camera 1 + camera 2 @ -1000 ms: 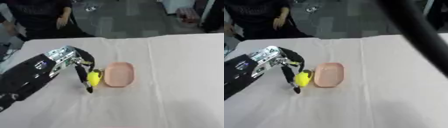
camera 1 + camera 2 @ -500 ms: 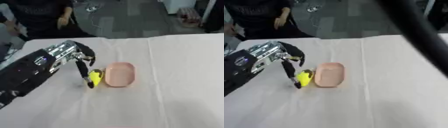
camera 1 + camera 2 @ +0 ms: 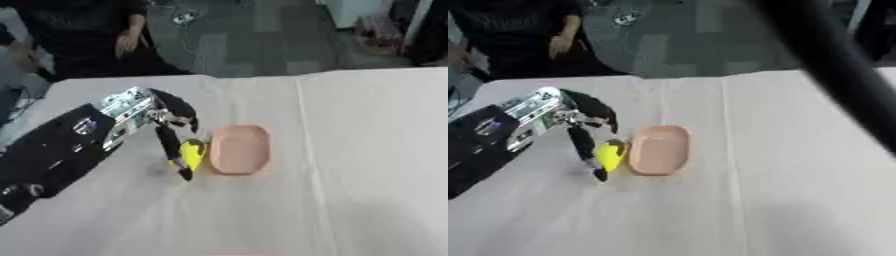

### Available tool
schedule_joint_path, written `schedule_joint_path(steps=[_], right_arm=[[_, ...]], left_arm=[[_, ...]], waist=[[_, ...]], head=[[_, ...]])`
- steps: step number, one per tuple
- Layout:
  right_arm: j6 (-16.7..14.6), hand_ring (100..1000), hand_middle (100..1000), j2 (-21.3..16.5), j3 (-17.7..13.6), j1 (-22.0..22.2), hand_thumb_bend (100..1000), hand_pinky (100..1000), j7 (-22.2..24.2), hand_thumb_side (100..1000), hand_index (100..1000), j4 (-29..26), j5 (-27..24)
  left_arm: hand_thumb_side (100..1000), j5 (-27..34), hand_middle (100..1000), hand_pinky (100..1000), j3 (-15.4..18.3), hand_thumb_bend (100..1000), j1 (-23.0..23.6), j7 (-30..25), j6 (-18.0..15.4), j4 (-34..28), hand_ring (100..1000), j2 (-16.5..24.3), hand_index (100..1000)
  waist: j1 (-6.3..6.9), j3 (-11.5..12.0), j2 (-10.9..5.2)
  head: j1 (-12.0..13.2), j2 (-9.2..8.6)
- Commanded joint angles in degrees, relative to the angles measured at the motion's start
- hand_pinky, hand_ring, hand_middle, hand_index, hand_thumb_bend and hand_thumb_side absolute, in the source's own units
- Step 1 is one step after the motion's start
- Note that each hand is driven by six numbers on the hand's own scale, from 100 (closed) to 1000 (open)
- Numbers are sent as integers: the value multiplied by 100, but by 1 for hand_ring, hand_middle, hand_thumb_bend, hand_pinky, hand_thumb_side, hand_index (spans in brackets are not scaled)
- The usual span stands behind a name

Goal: Pick up objects on the table and place them in the box.

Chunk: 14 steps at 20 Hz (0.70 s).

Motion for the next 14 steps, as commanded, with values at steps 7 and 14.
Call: schedule_joint_path(steps=[7,14], right_arm=[[-14,494,498,-176,-95,-124,100,359,46,1000,541,-77,-139],[-23,493,495,-170,-101,-91,100,363,57,1000,539,-77,-129]], left_arm=[[622,27,864,705,13,827,53,98,-44,147,785,26,881],[494,-25,783,367,38,646,106,-103,-24,35,601,106,878]], waist=[[-14,-38,-28],[-22,-8,-34]], head=[[61,-97],[94,-85]])
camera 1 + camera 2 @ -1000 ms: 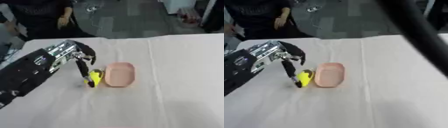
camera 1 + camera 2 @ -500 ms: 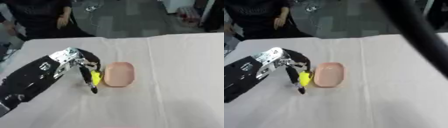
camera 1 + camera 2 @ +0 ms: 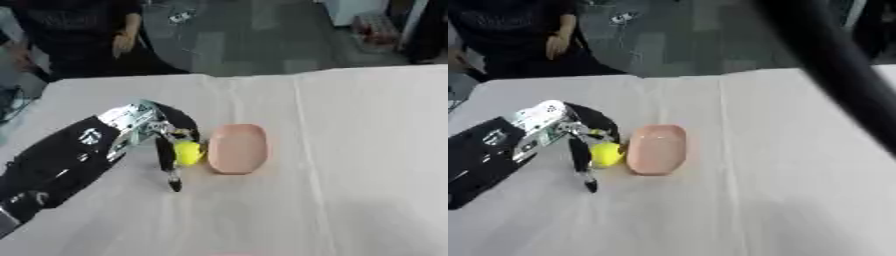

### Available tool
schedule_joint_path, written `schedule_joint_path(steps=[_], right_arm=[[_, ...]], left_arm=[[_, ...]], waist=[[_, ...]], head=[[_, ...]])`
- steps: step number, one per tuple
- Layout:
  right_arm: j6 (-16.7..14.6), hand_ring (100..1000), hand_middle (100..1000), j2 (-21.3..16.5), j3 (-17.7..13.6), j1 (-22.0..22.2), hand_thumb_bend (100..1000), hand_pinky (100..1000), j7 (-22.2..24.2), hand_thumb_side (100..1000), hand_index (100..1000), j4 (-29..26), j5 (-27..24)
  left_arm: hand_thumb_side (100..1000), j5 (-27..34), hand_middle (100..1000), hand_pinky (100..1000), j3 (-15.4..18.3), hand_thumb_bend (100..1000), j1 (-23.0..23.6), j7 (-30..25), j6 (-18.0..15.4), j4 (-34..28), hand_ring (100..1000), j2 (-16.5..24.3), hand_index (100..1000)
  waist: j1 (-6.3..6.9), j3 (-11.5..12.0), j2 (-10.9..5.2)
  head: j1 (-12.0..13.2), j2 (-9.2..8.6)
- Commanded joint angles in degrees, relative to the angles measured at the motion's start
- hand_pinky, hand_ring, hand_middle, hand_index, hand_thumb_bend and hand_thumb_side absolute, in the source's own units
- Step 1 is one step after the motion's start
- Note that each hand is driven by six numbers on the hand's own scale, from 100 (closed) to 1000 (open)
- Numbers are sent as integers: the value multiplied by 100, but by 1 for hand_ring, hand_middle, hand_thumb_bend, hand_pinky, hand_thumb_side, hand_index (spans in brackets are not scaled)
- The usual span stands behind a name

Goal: Pick up objects on the table and place them in the box.

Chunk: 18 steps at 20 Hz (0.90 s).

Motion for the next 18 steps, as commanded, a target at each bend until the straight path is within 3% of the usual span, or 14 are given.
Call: schedule_joint_path(steps=[1,2,3,4,5,6,9,11,12,13,14,15,16,18], right_arm=[[-12,493,495,-167,-64,-17,100,363,18,1000,539,-77,-3],[-16,493,495,-165,-66,-12,100,363,13,1000,539,-77,1],[-22,493,495,-163,-68,-9,100,363,7,1000,539,-77,5],[-27,492,494,-162,-70,-6,100,363,2,1000,539,-77,8],[-31,492,494,-162,-71,-4,100,362,-3,1000,538,-77,11],[-35,492,494,-162,-72,-3,100,362,-8,1000,538,-77,14],[-47,491,493,-162,-78,-6,100,362,-28,1000,538,-77,12],[-54,490,492,-162,-84,-6,100,361,-42,1000,537,-77,5],[-57,490,491,-162,-86,-6,100,361,-49,1000,536,-77,2],[-60,490,491,-162,-87,-5,100,361,-55,1000,536,-77,0],[-61,490,491,-162,-90,-4,100,360,-61,1000,536,-77,-3],[-63,490,491,-162,-93,-3,100,360,-67,1000,536,-77,-4],[-63,489,491,-163,-95,-1,100,360,-71,1000,536,-77,-5],[-61,489,491,-163,-97,5,100,360,-76,1000,536,-77,-2]], left_arm=[[503,-2,758,324,55,583,-3,69,-58,-160,570,178,859],[537,21,656,211,67,346,19,200,-99,-213,480,191,775],[535,50,654,211,74,342,45,350,-131,-241,480,206,775],[584,91,549,132,86,140,70,525,-156,-260,393,210,655],[609,138,510,115,90,100,101,711,-175,-261,373,217,595],[660,173,477,111,93,100,129,895,-195,-257,358,221,541],[700,213,404,100,81,100,210,1307,-256,-183,289,228,437],[702,226,335,100,69,100,240,1402,-294,-105,203,224,359],[664,230,242,100,66,100,250,1402,-301,-65,102,226,301],[677,235,264,100,68,100,253,1387,-300,-36,128,228,314],[602,247,125,100,77,100,252,1386,-295,-26,100,233,225],[623,265,156,100,87,100,253,1403,-283,-31,100,245,245],[577,276,100,100,96,100,253,1415,-264,-40,100,263,212],[562,283,100,100,116,100,240,1401,-199,-81,100,322,203]], waist=[[-25,23,-45],[-28,28,-44],[-29,30,-44],[-31,33,-43],[-32,34,-43],[-33,35,-42],[-33,32,-40],[-33,31,-40],[-33,32,-40],[-33,32,-40],[-33,35,-41],[-33,36,-41],[-33,39,-42],[-33,46,-45]], head=[[62,-84],[60,-89],[59,-93],[60,-98],[61,-101],[60,-105],[56,-112],[55,-111],[54,-110],[54,-108],[53,-107],[51,-108],[45,-110],[36,-113]])
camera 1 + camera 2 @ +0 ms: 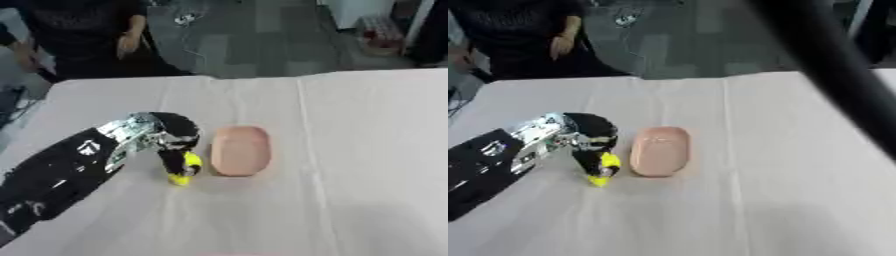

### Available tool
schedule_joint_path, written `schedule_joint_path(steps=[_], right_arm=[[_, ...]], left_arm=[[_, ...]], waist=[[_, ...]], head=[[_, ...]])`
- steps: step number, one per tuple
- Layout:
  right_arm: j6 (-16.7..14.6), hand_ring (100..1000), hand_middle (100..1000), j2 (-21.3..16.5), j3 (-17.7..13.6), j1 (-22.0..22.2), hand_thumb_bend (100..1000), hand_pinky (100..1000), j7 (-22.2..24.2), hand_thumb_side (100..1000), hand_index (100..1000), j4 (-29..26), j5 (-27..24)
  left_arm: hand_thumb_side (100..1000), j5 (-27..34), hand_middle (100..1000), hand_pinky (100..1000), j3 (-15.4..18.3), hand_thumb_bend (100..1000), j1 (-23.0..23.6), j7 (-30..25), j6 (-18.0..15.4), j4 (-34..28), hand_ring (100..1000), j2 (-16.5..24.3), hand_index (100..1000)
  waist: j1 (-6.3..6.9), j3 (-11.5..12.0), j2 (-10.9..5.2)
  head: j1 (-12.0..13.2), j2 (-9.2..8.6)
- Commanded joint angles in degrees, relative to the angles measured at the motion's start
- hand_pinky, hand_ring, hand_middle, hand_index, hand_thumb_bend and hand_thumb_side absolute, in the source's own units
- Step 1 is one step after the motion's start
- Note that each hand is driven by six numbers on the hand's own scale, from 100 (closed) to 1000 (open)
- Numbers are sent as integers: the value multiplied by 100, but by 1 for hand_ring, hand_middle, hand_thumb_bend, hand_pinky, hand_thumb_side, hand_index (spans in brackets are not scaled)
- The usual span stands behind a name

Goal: Pick up objects on the table and place them in the box.

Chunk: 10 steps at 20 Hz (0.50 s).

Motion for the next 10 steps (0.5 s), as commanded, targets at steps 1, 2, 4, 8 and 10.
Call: schedule_joint_path(steps=[1,2,4,8,10], right_arm=[[-8,489,491,-164,-64,-18,100,360,-21,1000,536,-77,0],[-8,489,491,-164,-64,-13,100,360,-22,1000,536,-77,4],[-9,489,491,-166,-62,-2,100,360,-23,1000,536,-77,15],[-9,489,491,-169,-51,18,100,359,-23,1000,536,-77,41],[-10,489,491,-175,-42,16,100,359,-19,1000,536,-77,49]], left_arm=[[562,21,100,100,130,100,-77,-9,113,-98,100,322,203],[561,25,100,100,152,100,-102,-26,159,-150,100,365,202],[562,69,100,100,203,100,-172,-34,247,-292,100,463,202],[564,205,102,100,280,100,-411,35,377,-602,100,591,202],[567,274,105,100,285,100,-562,134,389,-734,100,585,205]], waist=[[-30,27,-48],[-30,33,-51],[-29,43,-58],[-26,56,-73],[-22,50,-79]], head=[[16,-75],[15,-75],[16,-82],[37,-90],[57,-98]])
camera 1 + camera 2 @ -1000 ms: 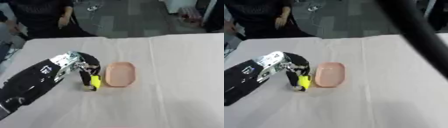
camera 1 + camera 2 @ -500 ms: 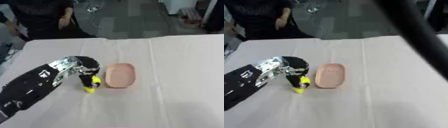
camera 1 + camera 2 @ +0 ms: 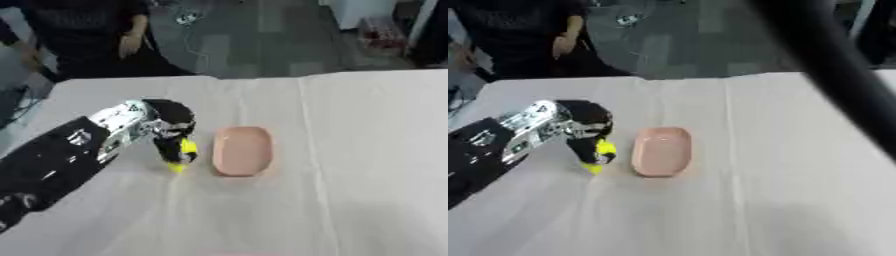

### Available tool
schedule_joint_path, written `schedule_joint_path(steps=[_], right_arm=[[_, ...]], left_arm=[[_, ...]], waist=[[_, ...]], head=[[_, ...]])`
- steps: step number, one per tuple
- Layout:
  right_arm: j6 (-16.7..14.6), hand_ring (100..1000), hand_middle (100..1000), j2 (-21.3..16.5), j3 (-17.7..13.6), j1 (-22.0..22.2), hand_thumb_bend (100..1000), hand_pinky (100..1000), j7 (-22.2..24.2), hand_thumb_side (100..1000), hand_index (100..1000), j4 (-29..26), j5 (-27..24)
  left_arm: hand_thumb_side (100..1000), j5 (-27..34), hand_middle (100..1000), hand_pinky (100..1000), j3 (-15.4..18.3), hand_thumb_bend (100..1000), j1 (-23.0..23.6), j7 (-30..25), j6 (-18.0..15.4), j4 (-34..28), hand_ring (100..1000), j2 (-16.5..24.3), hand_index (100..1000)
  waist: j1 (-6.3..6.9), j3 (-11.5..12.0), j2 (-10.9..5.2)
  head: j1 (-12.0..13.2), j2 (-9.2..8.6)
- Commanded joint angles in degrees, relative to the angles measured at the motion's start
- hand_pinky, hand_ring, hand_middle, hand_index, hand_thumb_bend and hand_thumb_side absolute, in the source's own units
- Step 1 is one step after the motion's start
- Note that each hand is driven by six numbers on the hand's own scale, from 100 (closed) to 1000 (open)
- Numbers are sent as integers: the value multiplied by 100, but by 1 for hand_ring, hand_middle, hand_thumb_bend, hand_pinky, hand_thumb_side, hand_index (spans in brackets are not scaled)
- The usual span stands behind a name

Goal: Pick up objects on the table and place them in the box.

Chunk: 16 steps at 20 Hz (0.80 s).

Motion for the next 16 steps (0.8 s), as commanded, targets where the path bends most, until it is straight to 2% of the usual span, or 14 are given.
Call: schedule_joint_path(steps=[1,6,12,14,15,16], right_arm=[[-3,489,491,-178,-37,-14,100,359,-7,1000,536,-77,20],[4,489,491,-202,-23,-84,100,359,22,1000,537,-77,-42],[3,489,492,-239,2,-236,100,359,146,1000,537,-77,-227],[9,489,492,-249,-6,-284,101,359,184,1000,537,-77,-298],[10,489,491,-254,-14,-303,101,359,198,1000,537,-77,-335],[13,489,491,-259,-22,-315,102,359,213,1000,537,-77,-368]], left_arm=[[567,156,106,100,129,100,-262,187,38,-254,100,189,207],[569,472,111,100,-44,100,-444,813,-181,-243,100,-46,212],[578,407,121,100,-184,100,-551,1521,-593,18,100,-330,217],[608,361,162,100,-215,100,-571,1612,-658,129,100,-397,245],[619,343,207,100,-232,100,-573,1625,-691,183,100,-425,273],[589,331,284,100,-241,100,-575,1633,-727,229,100,-446,321]], waist=[[-17,-6,-76],[7,-72,-70],[44,-197,-33],[58,-235,-22],[65,-249,-18],[68,-257,-16]], head=[[64,-106],[117,-157],[170,-222],[194,-219],[202,-214],[205,-210]])
